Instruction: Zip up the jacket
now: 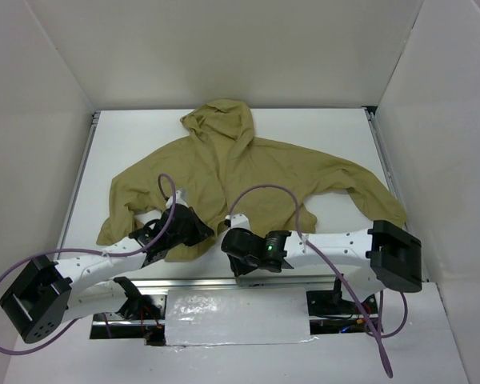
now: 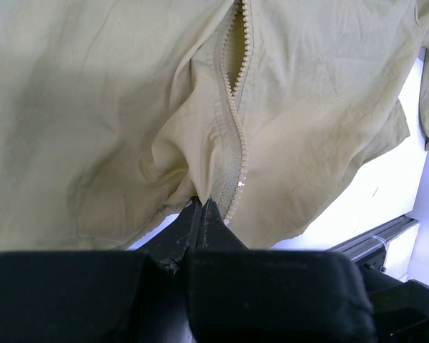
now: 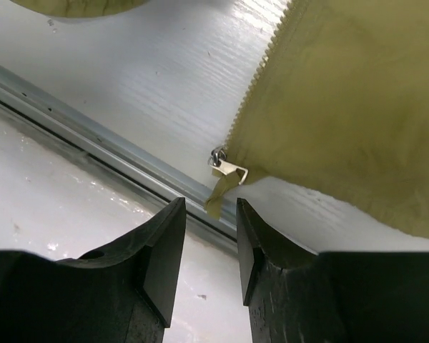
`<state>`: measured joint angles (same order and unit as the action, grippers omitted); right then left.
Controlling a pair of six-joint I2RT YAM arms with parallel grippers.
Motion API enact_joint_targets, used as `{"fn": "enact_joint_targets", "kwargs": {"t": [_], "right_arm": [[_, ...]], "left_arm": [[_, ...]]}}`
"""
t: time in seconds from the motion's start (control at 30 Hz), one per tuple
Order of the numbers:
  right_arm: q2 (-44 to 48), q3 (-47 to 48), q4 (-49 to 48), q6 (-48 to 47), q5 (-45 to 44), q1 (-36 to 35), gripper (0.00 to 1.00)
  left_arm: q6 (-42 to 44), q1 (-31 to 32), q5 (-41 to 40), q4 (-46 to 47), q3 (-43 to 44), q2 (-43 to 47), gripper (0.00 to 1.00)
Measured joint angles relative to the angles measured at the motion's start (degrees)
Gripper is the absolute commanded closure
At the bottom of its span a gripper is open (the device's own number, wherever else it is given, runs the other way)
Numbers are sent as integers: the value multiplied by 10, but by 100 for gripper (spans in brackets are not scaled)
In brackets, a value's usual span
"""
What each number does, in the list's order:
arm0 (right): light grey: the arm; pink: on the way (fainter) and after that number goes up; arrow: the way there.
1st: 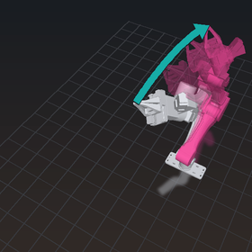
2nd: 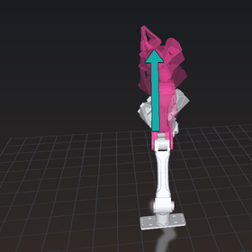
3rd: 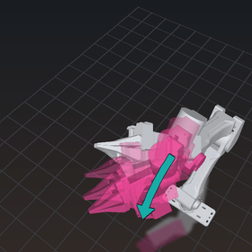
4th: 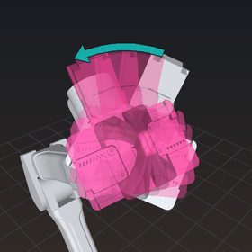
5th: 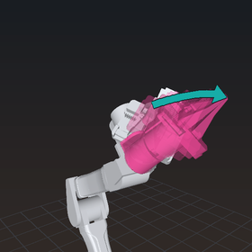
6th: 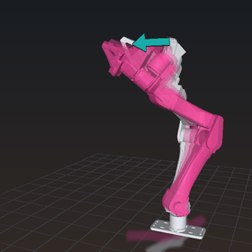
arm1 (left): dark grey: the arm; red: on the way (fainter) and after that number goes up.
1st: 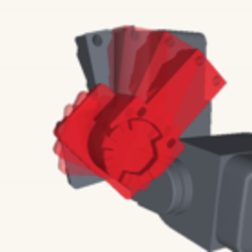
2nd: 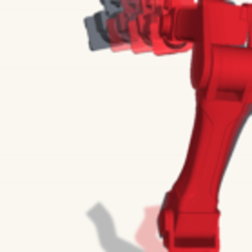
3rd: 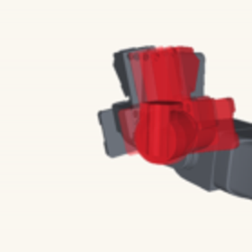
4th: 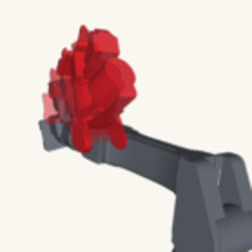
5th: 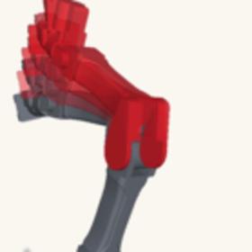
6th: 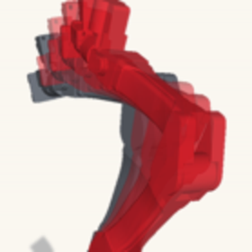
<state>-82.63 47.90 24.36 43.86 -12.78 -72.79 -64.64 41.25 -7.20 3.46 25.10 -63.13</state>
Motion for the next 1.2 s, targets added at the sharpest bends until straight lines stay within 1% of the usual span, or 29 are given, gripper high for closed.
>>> {"fn": "enact_joint_targets", "kwargs": {"t": [0.2, 0.37, 0.67, 0.8, 1.0, 1.03, 1.07, 1.1, 1.2], "right_arm": [[-35, 7, -12, -28, 15, 3, 58], [-65, 9, -13, -32, 20, 8, 58], [-72, 7, -42, -39, 23, 17, 57], [-82, 7, -54, -48, 25, 21, 52], [-99, 13, -66, -61, 25, 30, 51], [-101, 14, -68, -61, 25, 31, 52], [-102, 15, -68, -63, 25, 31, 57], [-103, 16, -68, -65, 25, 31, 59], [-104, 16, -71, -67, 25, 33, 65]], "left_arm": [[0, 0, 0, -1, 0, 0, 100], [0, 0, 0, 0, 0, 0, 100], [0, 0, 0, 0, 0, 0, 100], [0, 0, 0, 0, 0, 0, 100], [0, 0, 1, 0, 0, 0, 100], [0, 0, 1, 0, 0, 0, 100], [0, 0, 1, 0, 0, 0, 100], [0, 0, 1, 0, 0, 0, 100], [0, 0, 1, 0, 0, 0, 100]]}}
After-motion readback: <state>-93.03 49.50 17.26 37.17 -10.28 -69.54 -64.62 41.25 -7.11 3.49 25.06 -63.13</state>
